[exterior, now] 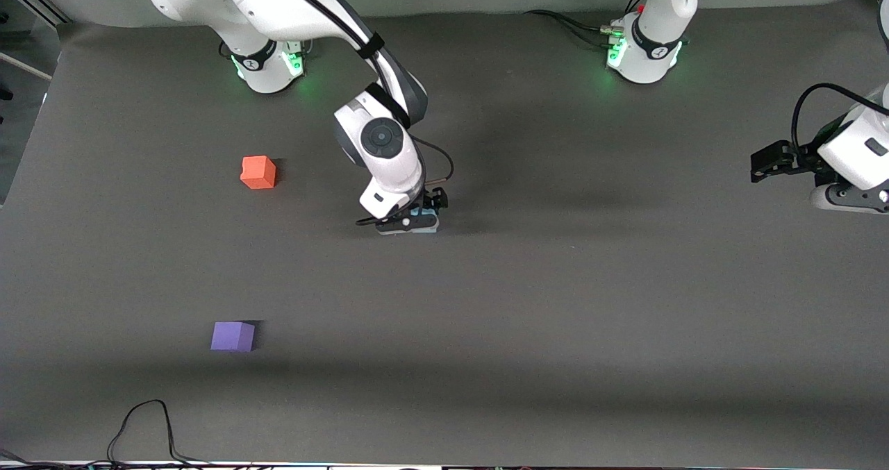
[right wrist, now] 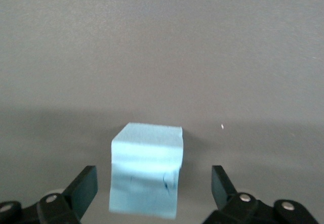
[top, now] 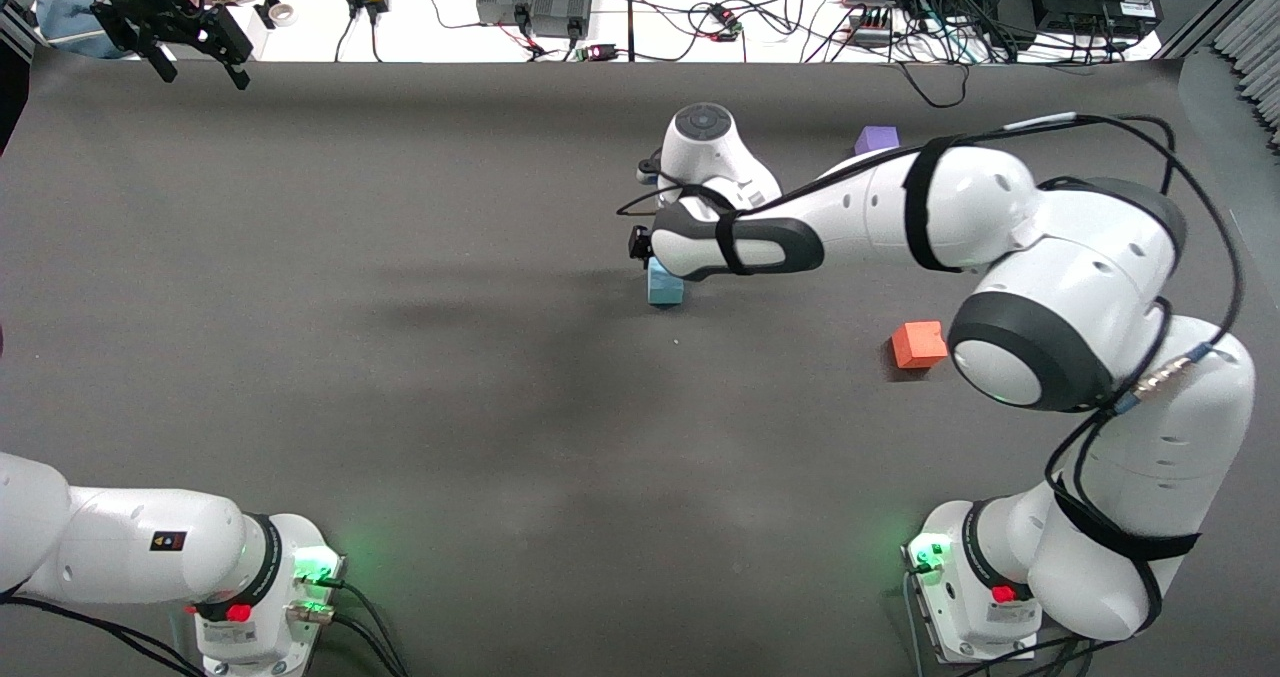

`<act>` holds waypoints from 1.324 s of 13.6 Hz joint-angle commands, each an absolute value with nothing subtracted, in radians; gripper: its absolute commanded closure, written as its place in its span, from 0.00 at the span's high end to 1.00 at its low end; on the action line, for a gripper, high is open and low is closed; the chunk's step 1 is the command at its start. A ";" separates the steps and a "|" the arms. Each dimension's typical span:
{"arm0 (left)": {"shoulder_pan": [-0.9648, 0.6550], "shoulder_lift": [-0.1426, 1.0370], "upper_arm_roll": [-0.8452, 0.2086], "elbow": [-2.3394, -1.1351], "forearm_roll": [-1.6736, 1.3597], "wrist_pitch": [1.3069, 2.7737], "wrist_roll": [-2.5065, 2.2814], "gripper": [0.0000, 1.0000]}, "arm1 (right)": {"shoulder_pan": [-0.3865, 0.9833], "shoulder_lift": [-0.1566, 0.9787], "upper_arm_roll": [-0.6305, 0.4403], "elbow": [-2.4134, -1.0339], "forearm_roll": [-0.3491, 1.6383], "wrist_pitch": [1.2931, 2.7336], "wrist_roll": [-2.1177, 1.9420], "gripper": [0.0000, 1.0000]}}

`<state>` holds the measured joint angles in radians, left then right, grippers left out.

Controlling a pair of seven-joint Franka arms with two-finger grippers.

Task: Place blue block between orange and purple blocks
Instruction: 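Lower the right gripper and close it on the blue block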

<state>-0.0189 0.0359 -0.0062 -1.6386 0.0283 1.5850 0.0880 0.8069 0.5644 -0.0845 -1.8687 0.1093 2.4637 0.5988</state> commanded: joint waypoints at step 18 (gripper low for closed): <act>-0.017 0.037 -0.011 -1.624 0.017 1.589 0.103 1.00 | 0.799 0.349 -0.182 -1.616 0.118 1.908 0.496 0.46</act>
<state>-0.0189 0.0370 -0.0086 -1.6345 0.0188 1.5864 0.0890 0.8117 0.4497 -0.1488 -1.6768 0.1106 2.0727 0.5654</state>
